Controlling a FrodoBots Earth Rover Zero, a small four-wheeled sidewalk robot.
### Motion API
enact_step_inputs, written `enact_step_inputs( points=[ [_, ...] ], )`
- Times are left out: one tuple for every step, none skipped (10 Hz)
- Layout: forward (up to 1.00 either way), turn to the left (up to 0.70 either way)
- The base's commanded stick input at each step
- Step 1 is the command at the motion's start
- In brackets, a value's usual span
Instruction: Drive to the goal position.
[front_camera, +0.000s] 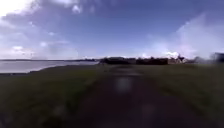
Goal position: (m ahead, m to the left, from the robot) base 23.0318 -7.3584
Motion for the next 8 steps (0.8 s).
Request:
enact_step_inputs(
  points=[
    [0.70, 0.00],
    [0.70, 0.00],
    [0.70, 0.00],
    [0.70, 0.00],
    [0.70, -0.18],
    [0.70, -0.35],
    [0.70, -0.35],
    [0.70, -0.35]
  ],
)
